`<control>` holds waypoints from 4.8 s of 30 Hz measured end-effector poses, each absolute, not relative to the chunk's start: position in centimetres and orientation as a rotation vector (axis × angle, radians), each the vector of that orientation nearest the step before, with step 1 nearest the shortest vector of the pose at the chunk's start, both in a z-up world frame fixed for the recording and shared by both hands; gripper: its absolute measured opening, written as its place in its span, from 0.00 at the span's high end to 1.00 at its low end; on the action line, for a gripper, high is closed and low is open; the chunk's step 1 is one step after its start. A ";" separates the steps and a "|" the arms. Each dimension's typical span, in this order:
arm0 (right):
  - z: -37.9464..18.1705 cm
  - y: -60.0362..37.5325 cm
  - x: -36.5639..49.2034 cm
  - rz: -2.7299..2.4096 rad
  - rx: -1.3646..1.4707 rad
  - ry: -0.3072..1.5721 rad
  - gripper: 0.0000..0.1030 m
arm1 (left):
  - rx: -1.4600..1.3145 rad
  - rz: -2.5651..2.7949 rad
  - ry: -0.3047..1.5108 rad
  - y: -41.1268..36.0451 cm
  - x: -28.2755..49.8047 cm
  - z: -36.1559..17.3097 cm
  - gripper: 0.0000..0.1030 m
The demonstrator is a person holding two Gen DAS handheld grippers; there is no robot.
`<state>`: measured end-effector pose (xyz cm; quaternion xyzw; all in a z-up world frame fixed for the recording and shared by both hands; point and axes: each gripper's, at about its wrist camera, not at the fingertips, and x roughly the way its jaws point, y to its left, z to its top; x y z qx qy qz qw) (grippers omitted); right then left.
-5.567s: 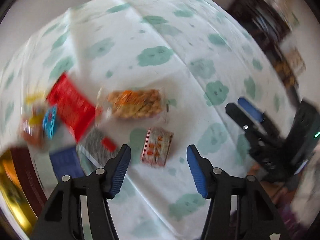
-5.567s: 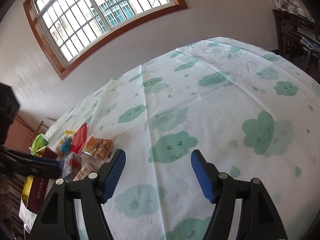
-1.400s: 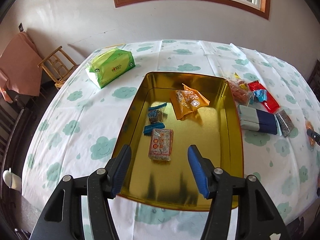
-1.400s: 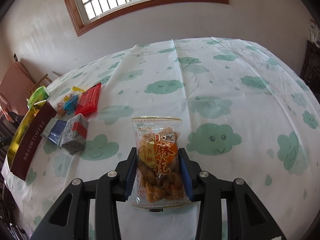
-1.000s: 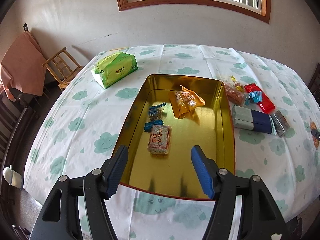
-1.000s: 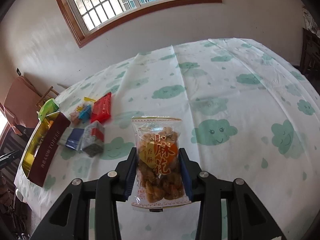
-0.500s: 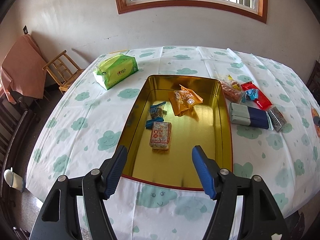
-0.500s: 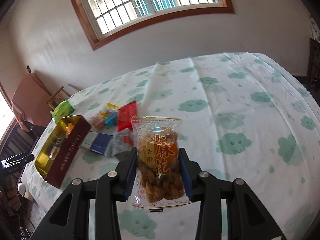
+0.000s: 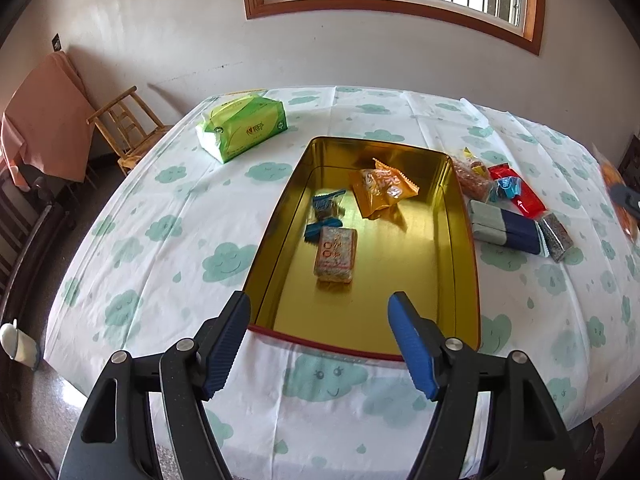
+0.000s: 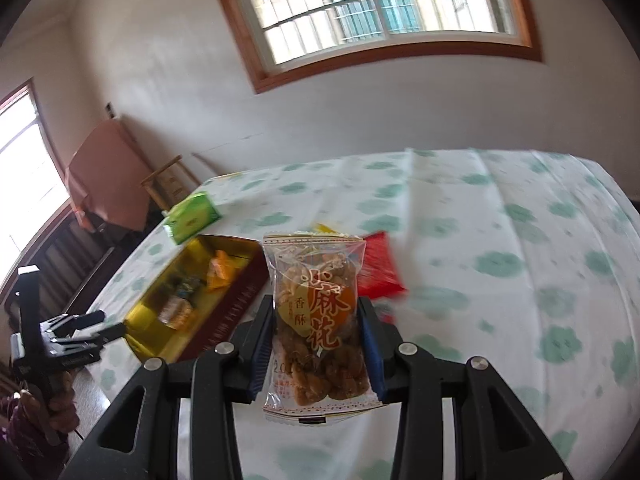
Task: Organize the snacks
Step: 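Carry the peanut-brittle bag over the gold tin and release it with the right gripper, then grasp the grey rice-cake block with the right gripper, then lower the blue wafer packet into the tin with left gripper while right holds the block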
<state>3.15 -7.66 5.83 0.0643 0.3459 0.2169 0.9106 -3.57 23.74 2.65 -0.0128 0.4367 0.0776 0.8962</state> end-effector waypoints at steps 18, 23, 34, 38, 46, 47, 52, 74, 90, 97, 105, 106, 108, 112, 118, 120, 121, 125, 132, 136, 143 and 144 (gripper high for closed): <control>4.6 8.3 8.1 0.659 0.017 0.785 0.61 | -0.063 0.151 0.883 25.0 -4.8 3.4 0.27; 3.5 11.1 9.9 0.678 0.002 0.833 0.61 | -0.077 0.166 0.890 25.8 -4.7 3.0 0.26; 1.3 15.6 13.1 0.675 -0.015 0.925 0.61 | -0.072 0.195 0.896 26.8 -4.8 2.2 0.26; 0.7 16.8 13.7 0.661 -0.029 0.953 0.61 | -0.063 0.203 0.898 27.0 -4.7 2.0 0.25; -0.5 18.3 15.3 0.627 -0.017 1.000 0.61 | -0.042 0.209 0.899 27.2 -4.6 1.6 0.23; -0.6 18.3 15.4 0.621 -0.018 1.004 0.61 | -0.043 0.209 0.901 27.3 -4.6 1.6 0.23; -1.2 18.7 16.2 0.593 -0.017 1.023 0.61 | -0.054 0.203 0.911 27.7 -4.5 1.1 0.23; 2.4 10.1 12.6 0.663 0.139 0.864 0.59 | -0.018 0.172 0.894 26.4 -5.5 2.2 0.23; -2.1 -9.8 7.9 0.361 0.036 0.908 0.52 | 0.057 0.010 0.909 17.9 -4.0 4.5 0.20; -4.9 -9.5 10.7 0.378 0.066 0.952 0.47 | 0.119 -0.136 0.885 14.2 -2.9 5.3 0.20; -4.7 -11.3 10.0 0.363 -0.024 0.901 0.66 | 0.380 -0.508 0.866 7.4 0.4 6.2 0.20; -4.6 -12.5 9.6 0.343 -0.026 0.894 0.66 | 0.455 -0.554 0.852 6.4 0.7 6.4 0.20; -4.4 -15.7 8.5 0.283 -0.028 0.878 0.66 | 0.588 -0.630 0.811 4.6 1.5 6.4 0.21; -5.1 -20.8 6.4 0.199 -0.029 0.877 0.66 | 0.758 -0.832 0.853 1.6 4.6 5.4 0.21; -5.7 -23.9 5.3 0.183 0.094 0.851 0.66 | 0.908 -0.949 1.016 -0.1 8.8 1.2 0.21; -5.7 -24.1 5.3 0.186 0.110 0.852 0.66 | 0.959 -0.964 1.046 0.0 9.4 -0.1 0.21; -5.7 -24.2 5.3 0.190 0.120 0.852 0.66 | 0.977 -0.992 1.073 0.0 9.8 -0.8 0.21; -5.9 -24.6 5.3 0.200 0.155 0.854 0.66 | 1.042 -0.989 1.068 0.0 12.0 -2.4 0.21; -5.9 -24.8 5.3 0.205 0.179 0.854 0.65 | 1.006 -1.039 1.207 1.2 15.4 -5.4 0.28; -6.0 -24.9 5.3 0.206 0.194 0.853 0.65 | 0.916 -0.971 1.267 1.6 15.4 -4.9 0.47; -5.9 -24.9 5.3 0.203 0.195 0.853 0.65 | 0.675 -0.689 1.270 1.1 11.7 -2.8 0.51; -5.9 -24.9 5.4 0.201 0.192 0.854 0.65 | 0.652 -0.661 1.264 0.7 10.9 -2.2 0.51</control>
